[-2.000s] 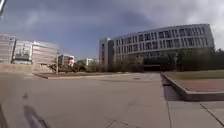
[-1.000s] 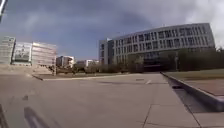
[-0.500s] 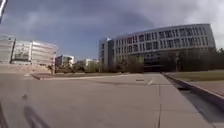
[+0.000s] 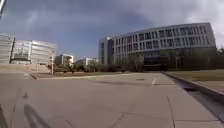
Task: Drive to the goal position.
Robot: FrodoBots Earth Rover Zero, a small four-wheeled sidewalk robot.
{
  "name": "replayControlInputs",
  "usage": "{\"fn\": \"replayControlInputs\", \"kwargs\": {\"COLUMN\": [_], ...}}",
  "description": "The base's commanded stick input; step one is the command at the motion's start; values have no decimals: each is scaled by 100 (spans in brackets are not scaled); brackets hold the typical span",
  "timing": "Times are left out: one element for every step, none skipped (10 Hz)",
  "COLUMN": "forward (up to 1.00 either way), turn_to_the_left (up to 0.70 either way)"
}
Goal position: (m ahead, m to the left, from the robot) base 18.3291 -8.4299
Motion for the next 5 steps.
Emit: {"fn": "replayControlInputs", "kwargs": {"forward": [70, 70, 70, 70, 70], "turn_to_the_left": [0, 0, 0, 0, 0]}}
